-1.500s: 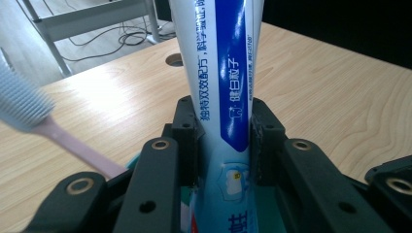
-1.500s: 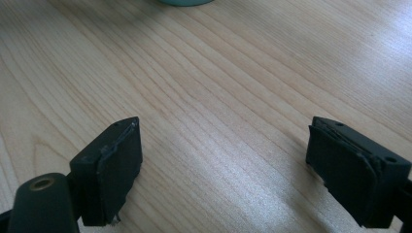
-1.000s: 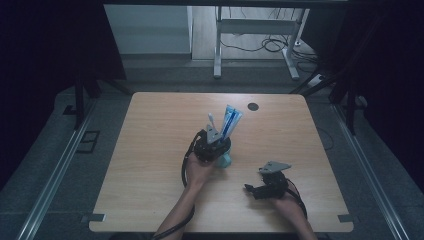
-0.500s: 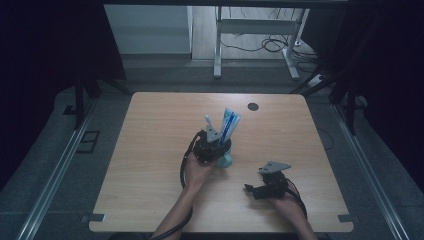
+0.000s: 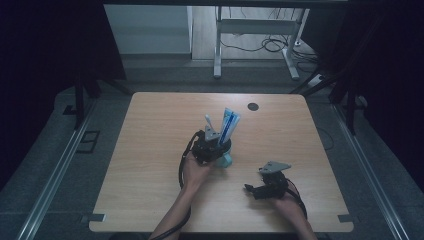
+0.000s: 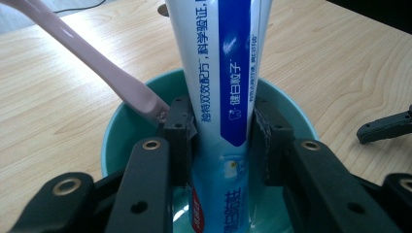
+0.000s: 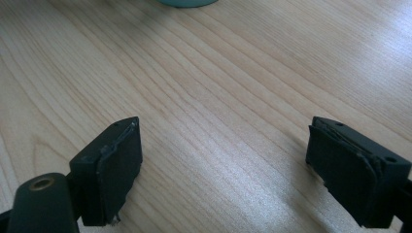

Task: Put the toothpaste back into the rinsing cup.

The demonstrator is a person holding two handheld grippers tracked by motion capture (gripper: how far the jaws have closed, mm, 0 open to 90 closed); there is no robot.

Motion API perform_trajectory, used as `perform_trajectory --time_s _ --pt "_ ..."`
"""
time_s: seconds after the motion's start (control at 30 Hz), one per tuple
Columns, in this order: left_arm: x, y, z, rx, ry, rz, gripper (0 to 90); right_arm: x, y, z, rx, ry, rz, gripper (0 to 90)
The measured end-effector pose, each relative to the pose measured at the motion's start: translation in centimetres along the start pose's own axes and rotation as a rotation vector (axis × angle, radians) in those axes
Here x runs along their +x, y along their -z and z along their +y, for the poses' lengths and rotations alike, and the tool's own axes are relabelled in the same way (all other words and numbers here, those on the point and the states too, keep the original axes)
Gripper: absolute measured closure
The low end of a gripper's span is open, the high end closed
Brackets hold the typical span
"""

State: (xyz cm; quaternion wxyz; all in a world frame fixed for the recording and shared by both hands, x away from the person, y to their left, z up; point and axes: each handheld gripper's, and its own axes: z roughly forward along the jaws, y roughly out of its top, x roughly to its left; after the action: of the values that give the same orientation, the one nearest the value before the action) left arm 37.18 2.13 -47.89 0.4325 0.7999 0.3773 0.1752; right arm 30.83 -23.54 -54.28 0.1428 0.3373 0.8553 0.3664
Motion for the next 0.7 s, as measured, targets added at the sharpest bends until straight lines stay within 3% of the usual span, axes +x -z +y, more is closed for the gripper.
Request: perform_trajectory --time_s 0.23,0.53,0.7 --pt "-0.2 0.3 0.3 -0.006 -0.018 0.008 60.3 0.0 0.0 0.0 0.000 0.000 0.000 13.2" --pt "-0.7 0.9 0.7 -0.017 -0.044 0.015 47.9 0.0 0.0 0.0 0.000 0.002 0.000 13.2" --pt "-0.7 1.3 1.0 -0.026 -0.034 -0.014 41.0 0.0 0.0 0.0 0.000 0.001 0.000 13.2"
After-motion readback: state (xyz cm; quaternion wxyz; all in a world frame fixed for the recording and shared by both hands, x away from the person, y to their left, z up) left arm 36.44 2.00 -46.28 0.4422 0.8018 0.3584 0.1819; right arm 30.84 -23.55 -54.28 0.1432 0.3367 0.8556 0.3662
